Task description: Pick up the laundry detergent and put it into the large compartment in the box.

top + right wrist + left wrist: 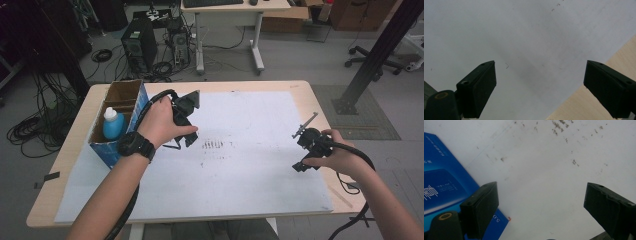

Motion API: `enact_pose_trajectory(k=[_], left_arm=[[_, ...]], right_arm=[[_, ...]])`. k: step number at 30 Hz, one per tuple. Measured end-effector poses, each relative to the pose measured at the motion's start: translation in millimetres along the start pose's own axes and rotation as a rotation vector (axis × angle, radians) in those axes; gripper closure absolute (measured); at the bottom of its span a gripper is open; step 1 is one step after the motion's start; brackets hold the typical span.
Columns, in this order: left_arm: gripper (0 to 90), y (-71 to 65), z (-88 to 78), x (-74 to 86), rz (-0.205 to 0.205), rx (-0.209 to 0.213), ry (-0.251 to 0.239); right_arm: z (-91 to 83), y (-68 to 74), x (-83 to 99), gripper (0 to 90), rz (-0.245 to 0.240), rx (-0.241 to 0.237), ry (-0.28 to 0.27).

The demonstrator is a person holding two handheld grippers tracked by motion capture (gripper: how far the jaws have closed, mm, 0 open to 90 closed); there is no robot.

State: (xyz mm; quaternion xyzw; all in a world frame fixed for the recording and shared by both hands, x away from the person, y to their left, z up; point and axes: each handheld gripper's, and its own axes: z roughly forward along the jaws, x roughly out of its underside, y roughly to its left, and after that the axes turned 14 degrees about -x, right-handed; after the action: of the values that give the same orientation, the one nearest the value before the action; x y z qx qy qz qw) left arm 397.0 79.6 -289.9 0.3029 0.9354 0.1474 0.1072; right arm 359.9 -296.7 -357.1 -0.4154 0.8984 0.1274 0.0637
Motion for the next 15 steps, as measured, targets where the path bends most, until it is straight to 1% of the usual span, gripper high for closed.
enact_pose_trajectory(k=[6,8,15], left_arm=[[13.0,-0.8,-0.3,2.0,0.001,0.001,0.003],[12.9,-1.3,-0.4,2.6,-0.006,0.001,-0.003],[13.0,-2.2,-0.4,3.6,-0.007,-0.001,-0.002]], right_arm=[[-1.6,1.5,-0.1,11.0,0.002,0.001,0.0],[-2.0,1.8,0.3,11.0,-0.001,0.002,-0.001],[-3.5,2.6,1.9,11.0,0.0,0.005,0.0]])
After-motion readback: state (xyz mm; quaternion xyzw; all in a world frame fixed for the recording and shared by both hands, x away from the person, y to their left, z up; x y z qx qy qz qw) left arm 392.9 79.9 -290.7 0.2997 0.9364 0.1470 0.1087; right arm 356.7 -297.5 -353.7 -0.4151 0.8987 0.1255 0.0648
